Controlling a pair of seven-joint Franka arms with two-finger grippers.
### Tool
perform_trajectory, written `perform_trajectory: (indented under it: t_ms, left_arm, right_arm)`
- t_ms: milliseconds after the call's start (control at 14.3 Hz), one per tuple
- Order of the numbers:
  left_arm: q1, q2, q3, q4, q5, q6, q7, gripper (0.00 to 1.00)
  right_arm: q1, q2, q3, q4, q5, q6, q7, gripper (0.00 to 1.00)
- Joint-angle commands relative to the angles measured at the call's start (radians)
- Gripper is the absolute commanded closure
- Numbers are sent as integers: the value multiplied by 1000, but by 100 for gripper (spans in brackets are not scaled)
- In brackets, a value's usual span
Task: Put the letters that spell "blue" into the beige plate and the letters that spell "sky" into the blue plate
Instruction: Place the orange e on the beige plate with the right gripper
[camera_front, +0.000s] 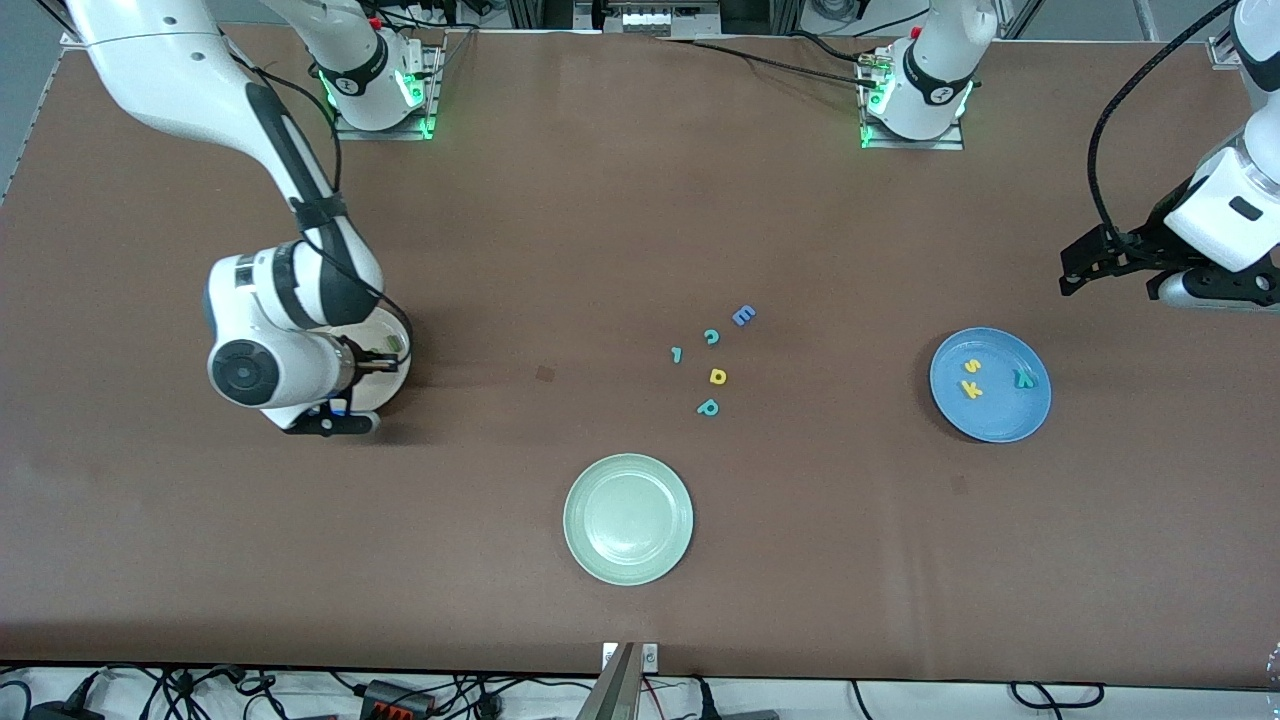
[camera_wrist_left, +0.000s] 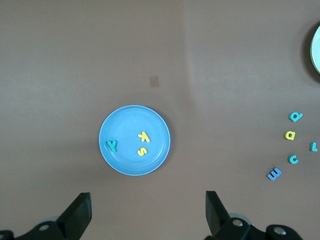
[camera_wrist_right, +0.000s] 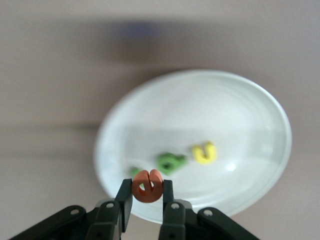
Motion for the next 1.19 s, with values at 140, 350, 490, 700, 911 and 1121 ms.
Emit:
perform_trajectory:
  t_ms: [140,350,490,700,911,1121]
  left_arm:
    - [-2,-4,-3,17,4,-24,0,0]
    - [-2,-4,-2,19,4,-24,0,0]
    - [-2,-4,-2,19,4,-24,0,0]
    - [-1,-4,-2,17,4,-24,5,0]
    - [-1,-3,-2,19,4,-24,9,0]
    - [-5,0,-6,20,2,-20,5,0]
  right_arm:
    - [-64,-77,18,-158,-9,19,-63,90]
    - [-78,-80,17,-180,-9,19,-63,84]
    - [-80,-74,17,-175,-12,28,-63,80]
    - [-83,-47,17,-171,-15,68,-63,80]
    - [-89,-39,17,-169,-13,74,-57,20]
    - [-86,-98,11,-125,-6,-3,-30,0]
